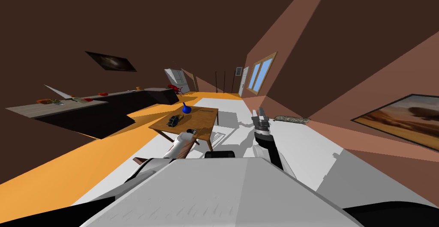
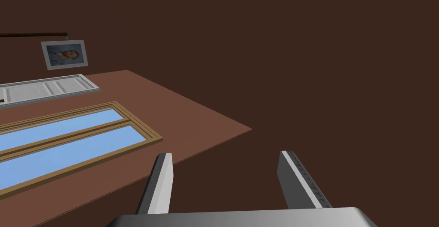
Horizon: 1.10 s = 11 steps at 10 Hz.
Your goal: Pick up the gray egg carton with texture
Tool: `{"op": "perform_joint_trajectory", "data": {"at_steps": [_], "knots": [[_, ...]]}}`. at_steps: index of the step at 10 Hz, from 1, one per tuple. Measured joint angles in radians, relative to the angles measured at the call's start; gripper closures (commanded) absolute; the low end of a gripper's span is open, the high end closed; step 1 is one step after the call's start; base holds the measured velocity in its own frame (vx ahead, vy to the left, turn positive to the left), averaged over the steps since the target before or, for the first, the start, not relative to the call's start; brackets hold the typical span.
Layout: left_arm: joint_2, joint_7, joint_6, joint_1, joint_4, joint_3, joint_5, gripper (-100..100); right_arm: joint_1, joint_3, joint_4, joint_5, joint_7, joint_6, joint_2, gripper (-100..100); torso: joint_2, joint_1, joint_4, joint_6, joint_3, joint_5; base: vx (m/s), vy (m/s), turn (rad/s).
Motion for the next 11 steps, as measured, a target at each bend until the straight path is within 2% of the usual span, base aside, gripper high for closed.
{"op": "perform_joint_trajectory", "data": {"at_steps": [4, 6, 9, 11], "knots": [[0.005, -0.111, -0.018, -0.012, 0.016, 0.046, 0.059, 100, 0.000, 0.000, 0.000, 0.000, 0.000, 0.000, 0.000, 0, 0.000, 0.000, 0.000, -0.001, 0.000, 0.000, 0.015, -0.048, 0.072], [0.005, -0.160, -0.024, -0.014, 0.021, 0.058, 0.071, 100, 0.000, 0.000, 0.000, 0.000, 0.000, 0.000, 0.000, 0, 0.000, 0.001, 0.000, 0.001, 0.000, 0.000, 0.017, -0.029, 0.063], [0.009, -0.243, -0.040, -0.029, 0.040, 0.101, 0.120, 100, 0.000, 0.000, 0.000, 0.000, 0.000, 0.000, 0.000, 0, -0.001, -0.002, 0.000, 0.000, 0.000, -0.001, 0.019, -0.066, 0.100], [0.009, -0.296, -0.043, -0.027, 0.038, 0.113, 0.136, 100, 0.000, 0.000, 0.000, 0.000, 0.000, 0.000, 0.000, 0, 0.001, 0.001, 0.000, 0.001, 0.000, 0.000, 0.004, -0.033, 0.045]]}}
